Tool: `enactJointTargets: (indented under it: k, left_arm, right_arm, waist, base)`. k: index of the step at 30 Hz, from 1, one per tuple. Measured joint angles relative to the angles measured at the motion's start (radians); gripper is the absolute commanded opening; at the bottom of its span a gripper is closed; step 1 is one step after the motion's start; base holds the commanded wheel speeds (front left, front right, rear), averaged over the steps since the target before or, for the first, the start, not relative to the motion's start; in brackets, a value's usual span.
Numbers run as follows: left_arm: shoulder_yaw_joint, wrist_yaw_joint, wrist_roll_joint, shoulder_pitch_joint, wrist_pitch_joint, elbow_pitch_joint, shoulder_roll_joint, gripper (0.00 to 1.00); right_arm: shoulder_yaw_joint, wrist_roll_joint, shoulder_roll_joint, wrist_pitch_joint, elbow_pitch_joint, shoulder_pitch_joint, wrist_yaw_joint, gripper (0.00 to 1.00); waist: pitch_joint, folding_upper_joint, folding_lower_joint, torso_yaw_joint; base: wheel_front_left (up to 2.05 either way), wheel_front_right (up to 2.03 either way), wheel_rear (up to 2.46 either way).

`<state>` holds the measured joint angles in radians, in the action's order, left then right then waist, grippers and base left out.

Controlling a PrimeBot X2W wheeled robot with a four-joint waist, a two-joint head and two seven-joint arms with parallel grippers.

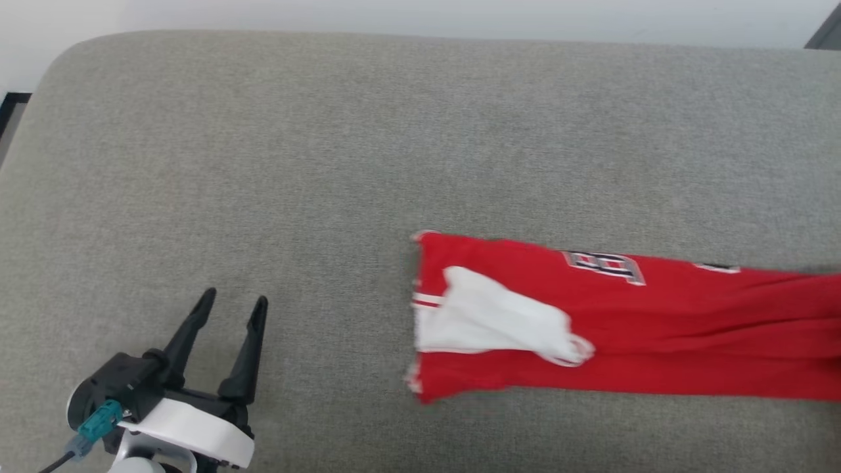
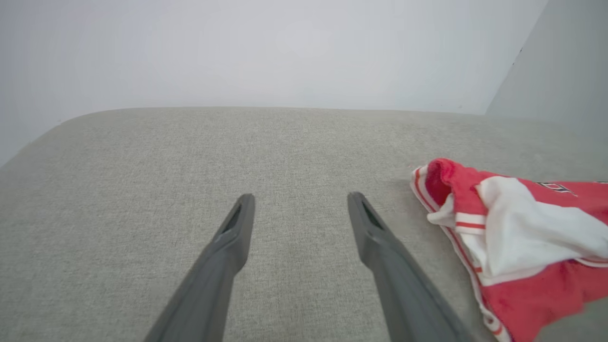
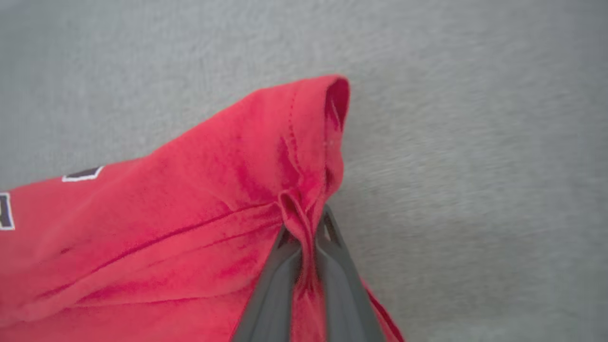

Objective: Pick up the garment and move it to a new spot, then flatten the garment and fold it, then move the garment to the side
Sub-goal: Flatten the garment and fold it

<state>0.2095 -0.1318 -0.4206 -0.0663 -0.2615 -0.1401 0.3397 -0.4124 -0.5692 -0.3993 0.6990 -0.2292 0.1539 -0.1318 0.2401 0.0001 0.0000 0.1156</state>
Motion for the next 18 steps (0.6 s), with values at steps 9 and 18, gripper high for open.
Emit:
enactJointTargets:
  k: [9,18]
  left_arm:
    - [-0.021,0.0,-0.008,0.012,0.0,0.07,0.007,1.0]
    - [-0.033,0.0,-0.01,0.023,0.0,0.116,0.005,1.0]
  right_arm:
    - [-0.274,0.06,-0.062,0.029,0.11,-0.027,0.001,0.0]
    - [-0.219,0.044,-0.012,0.124,0.262,-0.059,0.001,0.0]
  waist:
    - [0.009,0.0,0.0,-0.036]
    - [0.002,0.0,0.0,-0.052]
  base:
    - [0.0,0.0,0.0]
    - [0.0,0.0,0.0]
